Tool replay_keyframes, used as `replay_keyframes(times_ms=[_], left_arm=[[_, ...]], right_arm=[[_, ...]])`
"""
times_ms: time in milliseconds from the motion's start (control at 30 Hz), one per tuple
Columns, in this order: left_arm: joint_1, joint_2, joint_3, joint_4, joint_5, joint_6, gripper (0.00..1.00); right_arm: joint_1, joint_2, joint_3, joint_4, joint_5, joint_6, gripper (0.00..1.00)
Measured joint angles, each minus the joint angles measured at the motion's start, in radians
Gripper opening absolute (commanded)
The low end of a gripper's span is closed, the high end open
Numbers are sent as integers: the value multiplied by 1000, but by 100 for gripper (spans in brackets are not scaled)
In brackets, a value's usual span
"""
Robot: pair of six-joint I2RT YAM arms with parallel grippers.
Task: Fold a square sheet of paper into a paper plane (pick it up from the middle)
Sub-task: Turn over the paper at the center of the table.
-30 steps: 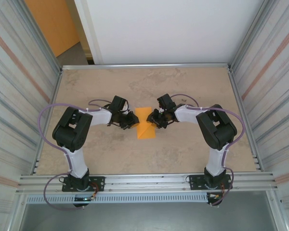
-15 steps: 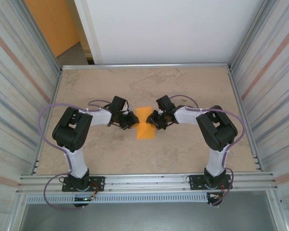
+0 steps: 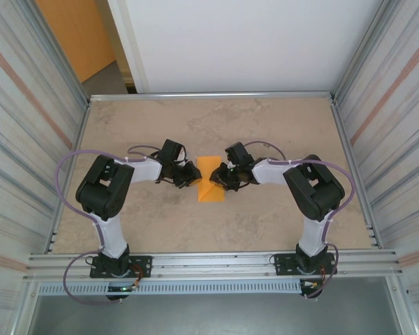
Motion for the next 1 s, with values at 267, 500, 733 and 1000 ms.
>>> replay_keyframes(times_ms=[267, 500, 733, 1000], left_arm=[[0, -2, -2, 4, 0, 0, 17], [0, -12, -6, 1, 0, -3, 21], [30, -84, -31, -33, -6, -12, 34], [124, -320, -92, -34, 4, -18, 58]], right_arm=[[6, -6, -59, 131, -21, 1, 21], [12, -6, -64, 177, -21, 1, 12], [13, -13, -64, 183, -19, -4, 5], [-5, -122, -63, 179, -17, -80, 1]])
